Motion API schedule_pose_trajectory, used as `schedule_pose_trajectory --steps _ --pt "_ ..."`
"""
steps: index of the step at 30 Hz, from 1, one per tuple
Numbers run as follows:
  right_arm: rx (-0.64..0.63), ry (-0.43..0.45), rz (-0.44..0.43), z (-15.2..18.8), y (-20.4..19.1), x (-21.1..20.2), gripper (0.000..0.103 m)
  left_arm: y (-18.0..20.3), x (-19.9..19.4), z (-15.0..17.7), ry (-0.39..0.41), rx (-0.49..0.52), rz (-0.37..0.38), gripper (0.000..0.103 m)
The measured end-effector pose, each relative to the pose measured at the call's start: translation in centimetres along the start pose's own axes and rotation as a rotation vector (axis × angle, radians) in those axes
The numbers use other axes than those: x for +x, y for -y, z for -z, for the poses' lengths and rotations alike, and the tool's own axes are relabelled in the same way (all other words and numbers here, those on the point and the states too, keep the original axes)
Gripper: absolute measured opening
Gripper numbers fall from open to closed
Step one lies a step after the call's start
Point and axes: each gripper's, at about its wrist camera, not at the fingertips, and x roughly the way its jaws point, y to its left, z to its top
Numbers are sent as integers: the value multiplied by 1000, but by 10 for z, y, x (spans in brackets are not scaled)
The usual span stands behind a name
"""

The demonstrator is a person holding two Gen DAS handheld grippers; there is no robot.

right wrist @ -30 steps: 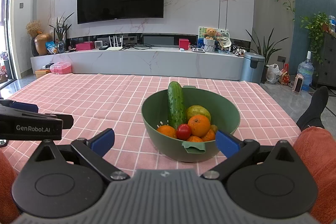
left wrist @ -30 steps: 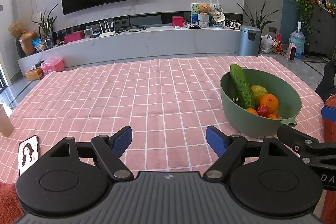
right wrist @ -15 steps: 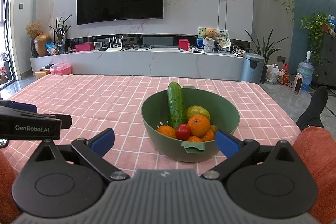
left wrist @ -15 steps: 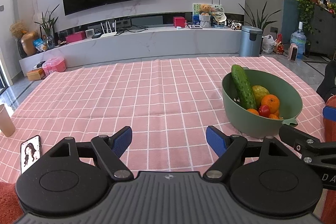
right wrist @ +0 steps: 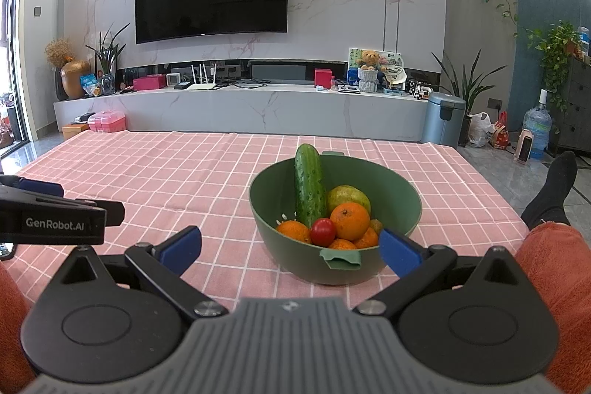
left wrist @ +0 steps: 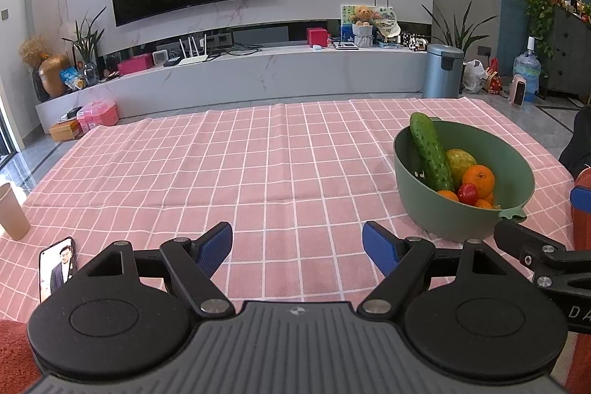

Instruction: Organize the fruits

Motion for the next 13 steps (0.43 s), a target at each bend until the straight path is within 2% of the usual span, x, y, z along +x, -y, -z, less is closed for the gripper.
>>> schedule_pose_trajectory --steps 13 --pt "0 -10 -4 0 -2 0 98 -1 0 0 7 3 -8 94"
